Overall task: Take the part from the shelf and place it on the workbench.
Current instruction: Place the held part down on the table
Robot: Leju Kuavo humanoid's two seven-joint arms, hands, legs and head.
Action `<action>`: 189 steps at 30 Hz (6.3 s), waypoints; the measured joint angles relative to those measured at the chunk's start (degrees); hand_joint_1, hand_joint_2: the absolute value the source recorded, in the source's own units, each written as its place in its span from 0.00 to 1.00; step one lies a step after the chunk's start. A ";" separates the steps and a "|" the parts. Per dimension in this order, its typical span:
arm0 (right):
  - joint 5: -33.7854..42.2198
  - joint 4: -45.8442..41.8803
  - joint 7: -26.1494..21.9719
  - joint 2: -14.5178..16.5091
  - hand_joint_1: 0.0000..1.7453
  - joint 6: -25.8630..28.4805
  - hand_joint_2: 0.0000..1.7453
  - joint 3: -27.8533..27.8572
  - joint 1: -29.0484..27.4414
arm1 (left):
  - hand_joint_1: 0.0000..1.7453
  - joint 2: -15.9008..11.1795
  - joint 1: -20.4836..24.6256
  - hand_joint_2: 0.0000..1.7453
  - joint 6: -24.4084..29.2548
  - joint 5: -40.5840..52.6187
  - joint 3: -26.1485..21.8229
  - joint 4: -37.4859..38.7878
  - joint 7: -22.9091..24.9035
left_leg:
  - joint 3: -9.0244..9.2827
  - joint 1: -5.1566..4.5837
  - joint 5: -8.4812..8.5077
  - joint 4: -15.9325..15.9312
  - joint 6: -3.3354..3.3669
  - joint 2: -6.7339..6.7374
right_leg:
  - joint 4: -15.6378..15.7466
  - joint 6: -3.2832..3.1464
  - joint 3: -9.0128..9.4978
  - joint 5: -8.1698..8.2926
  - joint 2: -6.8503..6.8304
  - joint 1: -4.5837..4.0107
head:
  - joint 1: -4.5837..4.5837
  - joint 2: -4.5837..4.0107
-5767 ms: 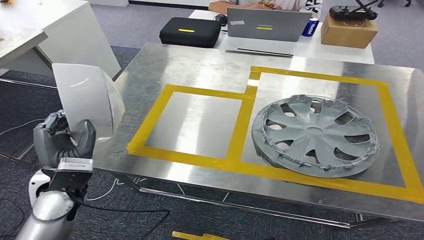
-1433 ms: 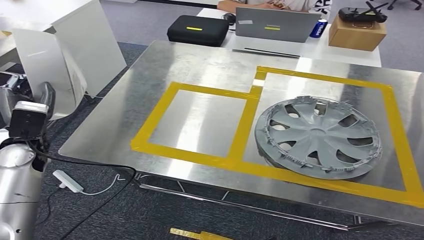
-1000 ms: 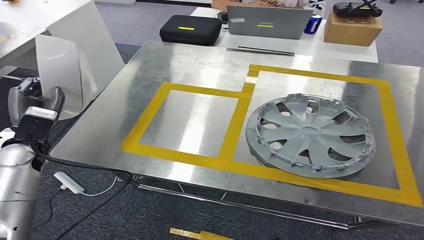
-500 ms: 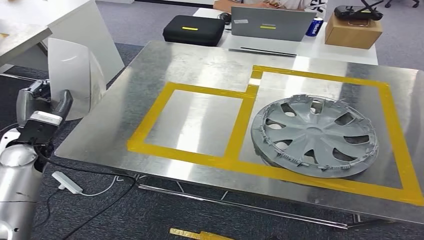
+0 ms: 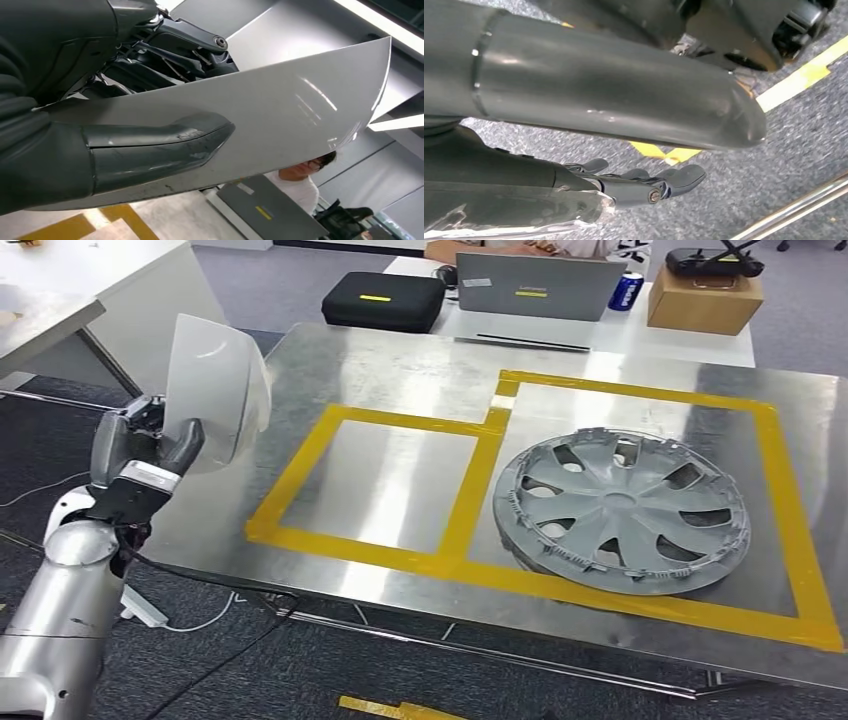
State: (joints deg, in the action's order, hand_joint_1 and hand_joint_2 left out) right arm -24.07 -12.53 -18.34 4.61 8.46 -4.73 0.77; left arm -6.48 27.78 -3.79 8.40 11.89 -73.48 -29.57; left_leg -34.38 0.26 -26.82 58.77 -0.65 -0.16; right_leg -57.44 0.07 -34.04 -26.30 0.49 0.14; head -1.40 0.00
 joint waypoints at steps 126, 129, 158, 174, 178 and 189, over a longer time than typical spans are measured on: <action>3.66 -1.28 -0.56 -2.74 0.00 0.27 0.00 -2.28 -0.91 | 1.00 -2.55 13.94 1.00 -0.54 2.28 2.25 19.76 2.74 | -4.83 0.18 -4.72 9.26 -0.45 -0.09 | 0.15 -0.32 -0.43 0.36 -0.11 0.33 | -0.38 0.00; 3.66 -1.28 -0.62 -2.77 0.00 0.26 0.00 -2.28 -0.99 | 1.00 -2.63 12.82 1.00 -0.89 2.07 2.19 20.19 2.21 | -7.59 0.32 -5.20 14.43 -0.71 -0.08 | 0.06 -0.35 -0.37 0.28 -0.11 0.34 | -0.38 0.00; 4.56 -1.25 -1.25 -3.51 0.00 0.87 0.00 -2.36 -1.72 | 0.83 -2.90 10.88 1.00 0.03 1.91 0.56 21.45 1.27 | -5.64 0.22 -5.27 10.76 -0.65 -0.11 | 0.06 -0.38 -0.59 0.46 -0.18 0.21 | -0.41 0.00; 4.72 -1.14 -1.58 -3.73 0.00 1.14 0.00 -2.42 -2.12 | 0.00 -3.51 9.74 0.00 0.28 1.92 0.20 22.12 1.31 | 0.10 0.12 1.24 -1.12 2.21 -0.03 | -14.32 2.43 -7.66 -6.69 -0.25 0.21 | -0.86 0.00; 4.74 -1.04 -1.70 -3.75 0.00 1.43 0.00 -2.42 -2.31 | 0.00 -2.64 9.16 0.00 0.35 0.62 -0.36 21.37 2.13 | 0.15 0.08 1.18 -1.06 2.15 -0.06 | -9.45 2.24 -5.09 -2.78 -0.28 0.22 | -0.88 0.00; 4.51 -0.99 -1.58 -3.75 0.00 1.81 0.00 -2.67 -1.83 | 0.00 1.34 7.66 0.00 0.94 -0.40 0.16 11.91 5.05 | -5.61 0.13 -5.99 11.66 -0.24 -0.16 | 0.26 -0.39 0.25 -0.16 -0.19 0.21 | -0.49 0.00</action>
State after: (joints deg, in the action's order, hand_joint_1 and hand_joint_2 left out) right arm -19.56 -13.53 -19.92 0.85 10.27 -7.40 -1.07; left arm -5.14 35.44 -2.84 8.00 12.05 -61.57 -24.52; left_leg -39.99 0.40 -32.80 70.43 -0.89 -0.32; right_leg -57.18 -0.32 -33.80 -26.46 0.30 0.35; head -1.90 0.00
